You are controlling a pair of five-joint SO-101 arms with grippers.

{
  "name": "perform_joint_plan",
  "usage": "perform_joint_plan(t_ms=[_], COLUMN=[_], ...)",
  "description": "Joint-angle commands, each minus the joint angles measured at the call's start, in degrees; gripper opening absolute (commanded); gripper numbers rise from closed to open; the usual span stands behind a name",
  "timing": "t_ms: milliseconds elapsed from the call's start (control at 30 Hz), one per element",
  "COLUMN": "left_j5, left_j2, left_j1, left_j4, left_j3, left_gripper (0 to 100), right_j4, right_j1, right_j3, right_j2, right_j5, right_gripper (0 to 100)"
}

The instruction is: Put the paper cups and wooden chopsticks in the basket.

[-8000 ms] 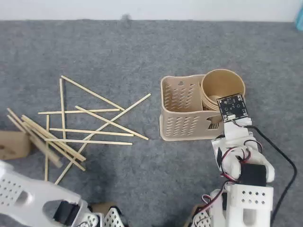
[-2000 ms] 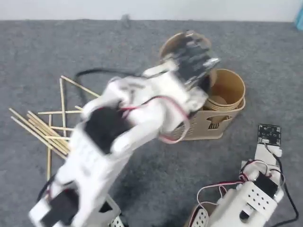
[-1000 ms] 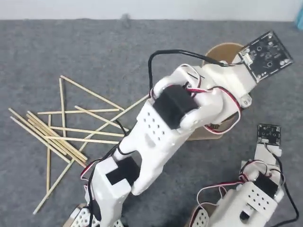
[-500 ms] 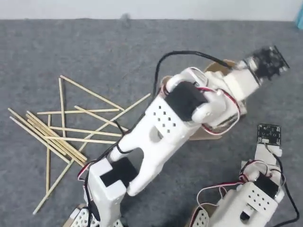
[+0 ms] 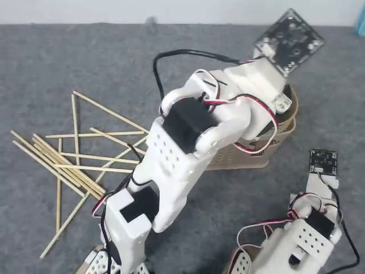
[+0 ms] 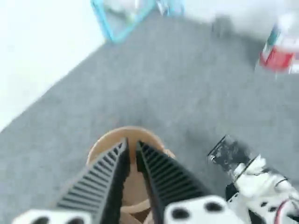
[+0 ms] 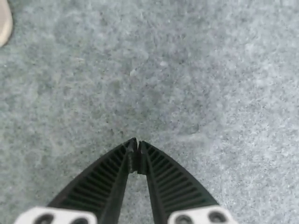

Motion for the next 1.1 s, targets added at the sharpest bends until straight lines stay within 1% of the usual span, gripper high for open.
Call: perform_joint_plan(t_ms=[0, 67, 167, 300, 567, 633, 833, 900, 967, 1067], left_j5=[6.68, 9.76, 10.29, 10.64, 10.37, 10.37, 9.93, 7.91, 6.86, 6.86], left_j2=[3.08, 5.36, 8.97, 15.3, 15.12, 12.84, -3.08, -8.18, -12.31, -17.76], left_j1=[-1.76, -1.85, -1.93, -1.93, -1.41, -1.41, -1.41, -1.41, -1.32, -1.49], left_j4=[-0.35, -0.79, 0.35, 1.93, 2.37, 2.46, 1.58, 0.09, -2.46, -9.85], left_j3=[-1.98, -4.88, -11.47, -23.69, -21.85, -17.36, 10.68, 17.54, 24.31, 36.0], left_gripper=[1, 1, 1, 1, 1, 1, 1, 1, 1, 1], right_j4=[-1.01, -1.01, -1.01, -1.01, -1.01, -1.01, -1.01, -1.01, -0.84, -0.31], right_j1=[-0.66, -0.66, -0.66, -0.66, -0.66, -0.66, -0.75, -0.84, -1.98, -2.42], right_j3=[-0.26, -0.26, -0.26, -0.26, -0.26, -0.26, -0.26, -0.26, -0.26, -0.26], right_j2=[-0.84, -0.84, -0.84, -0.84, -0.84, -0.84, -0.84, -0.84, -0.84, -0.84], right_j5=[0.53, 0.53, 0.53, 0.53, 0.53, 0.62, 2.02, 2.02, 2.02, 2.11], right_gripper=[0.8, 0.8, 0.8, 0.8, 0.8, 0.8, 0.8, 0.8, 0.8, 0.8])
